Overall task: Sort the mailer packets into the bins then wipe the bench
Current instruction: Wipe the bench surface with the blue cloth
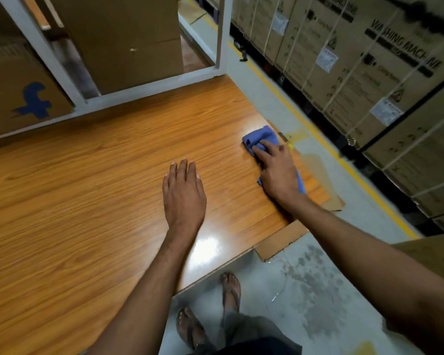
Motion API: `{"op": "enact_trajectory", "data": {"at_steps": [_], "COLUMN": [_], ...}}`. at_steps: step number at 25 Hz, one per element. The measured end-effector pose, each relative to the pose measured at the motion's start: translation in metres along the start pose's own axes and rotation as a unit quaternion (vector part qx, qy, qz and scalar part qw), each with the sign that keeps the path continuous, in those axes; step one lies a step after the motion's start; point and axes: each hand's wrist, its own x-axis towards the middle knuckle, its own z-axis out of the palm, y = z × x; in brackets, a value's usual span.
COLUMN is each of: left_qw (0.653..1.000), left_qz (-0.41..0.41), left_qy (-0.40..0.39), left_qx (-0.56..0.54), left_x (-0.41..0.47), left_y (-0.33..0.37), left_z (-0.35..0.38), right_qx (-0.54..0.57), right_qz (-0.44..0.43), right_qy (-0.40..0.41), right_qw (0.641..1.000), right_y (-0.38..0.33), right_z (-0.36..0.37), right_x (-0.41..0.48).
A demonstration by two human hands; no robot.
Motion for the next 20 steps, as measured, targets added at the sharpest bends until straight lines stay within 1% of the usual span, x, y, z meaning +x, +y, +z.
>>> {"op": "enact_trajectory", "data": {"at_steps": [1, 2, 3, 4, 5, 6, 8, 9, 10, 11, 12, 14, 15, 16, 17, 18, 20], "left_qw": [1.0, 1.0, 1.0, 1.0, 1.0, 1.0, 0.999, 0.999, 0.999, 0.998, 0.997, 0.996, 0.995, 0.996, 0.997, 0.998, 0.999], "left_qz": [0.003, 0.006, 0.01, 0.016, 0.022, 0.028, 0.035, 0.04, 0.046, 0.053, 0.058, 0.064, 0.07, 0.073, 0.07, 0.062, 0.049], "left_qy": [-0.003, -0.004, -0.003, -0.005, -0.009, -0.012, -0.019, -0.021, -0.022, -0.024, -0.026, -0.022, -0.013, -0.001, 0.006, 0.011, 0.004], "left_qx": [-0.002, -0.002, -0.001, -0.001, -0.002, -0.005, -0.01, -0.01, -0.012, -0.02, -0.034, -0.065, -0.067, -0.056, -0.04, -0.025, -0.009], "left_x": [0.0, -0.003, -0.007, -0.013, -0.02, -0.027, -0.04, -0.046, -0.051, -0.055, -0.057, -0.064, -0.067, -0.071, -0.078, -0.086, -0.102], "left_y": [0.0, -0.001, -0.003, -0.004, -0.005, -0.007, -0.009, -0.009, -0.009, -0.01, -0.012, -0.02, -0.026, -0.034, -0.04, -0.047, -0.054], "left_z": [0.0, 0.0, -0.001, -0.002, -0.003, -0.004, -0.008, -0.01, -0.01, -0.012, -0.014, -0.018, -0.021, -0.023, -0.025, -0.027, -0.031], "right_qx": [0.005, 0.017, 0.03, 0.041, 0.04, 0.023, -0.038, -0.052, -0.051, -0.051, -0.039, -0.009, 0.004, 0.007, 0.004, -0.003, -0.034], "right_qz": [-0.043, -0.103, -0.144, -0.155, -0.152, -0.115, 0.017, 0.084, 0.126, 0.128, 0.107, 0.022, -0.024, -0.069, -0.101, -0.092, 0.029], "right_qy": [-0.017, -0.034, -0.052, -0.068, -0.055, -0.03, -0.005, -0.012, -0.014, -0.009, -0.009, -0.018, -0.037, -0.063, -0.071, -0.072, -0.055], "right_qw": [0.999, 0.994, 0.988, 0.985, 0.986, 0.993, 0.999, 0.995, 0.991, 0.99, 0.993, 1.0, 0.999, 0.996, 0.992, 0.993, 0.997], "right_y": [-0.023, -0.042, -0.051, -0.047, -0.028, -0.002, 0.056, 0.075, 0.08, 0.07, 0.047, -0.02, -0.047, -0.065, -0.07, -0.066, -0.048], "right_z": [0.006, 0.009, 0.009, 0.004, 0.003, -0.001, -0.012, -0.02, -0.025, -0.024, -0.019, -0.006, 0.005, 0.012, 0.015, 0.013, 0.008], "right_x": [-0.028, -0.059, -0.085, -0.096, -0.092, -0.08, -0.051, -0.043, -0.04, -0.042, -0.049, -0.081, -0.1, -0.112, -0.108, -0.092, -0.048]}}
